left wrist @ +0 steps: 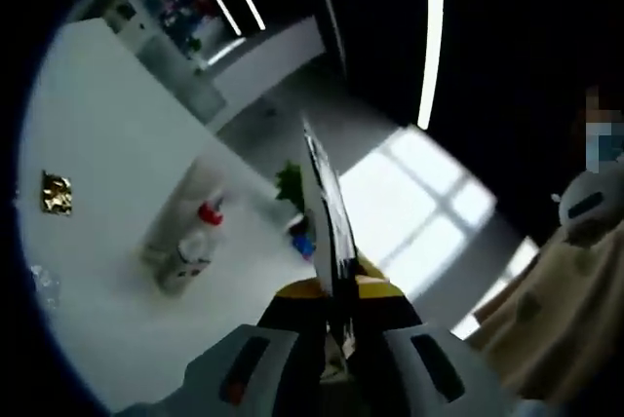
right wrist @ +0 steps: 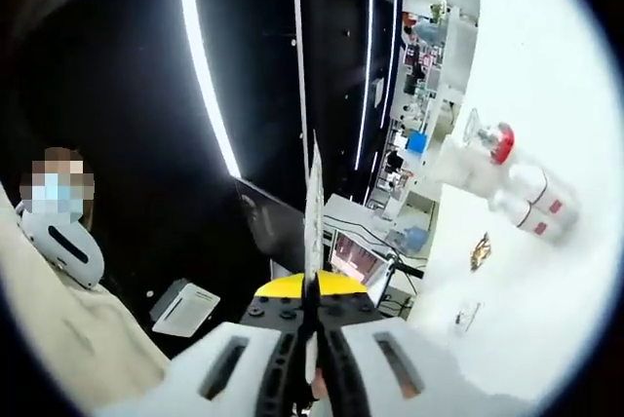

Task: Arrange the skincare products in the storage area until every visible bottle or jar stands upright without overlapping.

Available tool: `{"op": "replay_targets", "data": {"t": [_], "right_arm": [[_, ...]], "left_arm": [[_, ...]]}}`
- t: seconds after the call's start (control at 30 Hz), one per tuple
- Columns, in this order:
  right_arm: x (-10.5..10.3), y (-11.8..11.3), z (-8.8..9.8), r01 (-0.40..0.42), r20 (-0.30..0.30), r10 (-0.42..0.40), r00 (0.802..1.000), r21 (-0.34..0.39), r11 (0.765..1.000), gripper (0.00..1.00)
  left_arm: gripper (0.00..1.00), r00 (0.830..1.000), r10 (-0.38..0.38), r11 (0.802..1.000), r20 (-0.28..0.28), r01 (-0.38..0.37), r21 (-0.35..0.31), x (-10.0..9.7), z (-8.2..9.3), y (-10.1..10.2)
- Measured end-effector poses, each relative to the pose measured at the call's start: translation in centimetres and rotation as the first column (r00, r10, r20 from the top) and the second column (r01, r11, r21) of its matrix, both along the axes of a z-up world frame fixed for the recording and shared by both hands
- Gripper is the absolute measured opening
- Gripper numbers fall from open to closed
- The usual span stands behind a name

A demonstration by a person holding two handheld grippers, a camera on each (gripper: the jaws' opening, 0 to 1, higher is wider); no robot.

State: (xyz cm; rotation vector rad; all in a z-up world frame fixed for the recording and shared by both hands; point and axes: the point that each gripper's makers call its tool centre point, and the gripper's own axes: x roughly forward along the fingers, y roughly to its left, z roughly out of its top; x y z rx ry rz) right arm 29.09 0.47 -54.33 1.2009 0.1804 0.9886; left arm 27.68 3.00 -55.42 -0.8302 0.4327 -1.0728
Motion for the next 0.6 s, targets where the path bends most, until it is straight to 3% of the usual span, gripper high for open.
{"op": "replay_targets", "data": {"t": [0.13,0.27,0.4,0.43,0.53,0.6], "right_arm": [[0.0,0.4,-1.9,0.002,-0.031,-0.005,1.0,-0.106,0.994,0.02],[0.3,1.1,-1.7,0.043,0.054,-0.034,0.998,-0.173,0.984,0.04],[0.5,1.6,-2.6,0.056,0.101,-0.03,0.994,-0.274,0.96,0.08],[0.5,1.7,-2.9,0.056,0.111,-0.024,0.994,-0.303,0.951,0.09],[0.5,1.8,-3.2,0.113,0.225,-0.015,0.974,-0.43,0.896,0.12],[0.4,2.1,-3.8,0.095,0.226,0.021,0.974,-0.489,0.867,0.14]], "left_arm": [[0.0,0.999,-0.004,1.0,-0.035,0.004,0.015,-0.6,-1.4,0.3],[0.0,0.995,0.022,0.999,-0.098,-0.026,-0.045,-0.6,-1.6,0.9],[0.0,0.994,0.033,0.999,-0.104,-0.036,-0.028,-0.4,-1.9,1.2],[0.0,0.994,0.034,0.999,-0.106,-0.037,-0.024,-0.3,-2.0,1.3],[0.0,0.992,0.045,0.999,-0.118,-0.047,-0.013,-0.2,-2.6,1.5],[0.0,0.991,0.05,0.999,-0.126,-0.052,-0.013,-0.1,-2.9,1.6]]}}
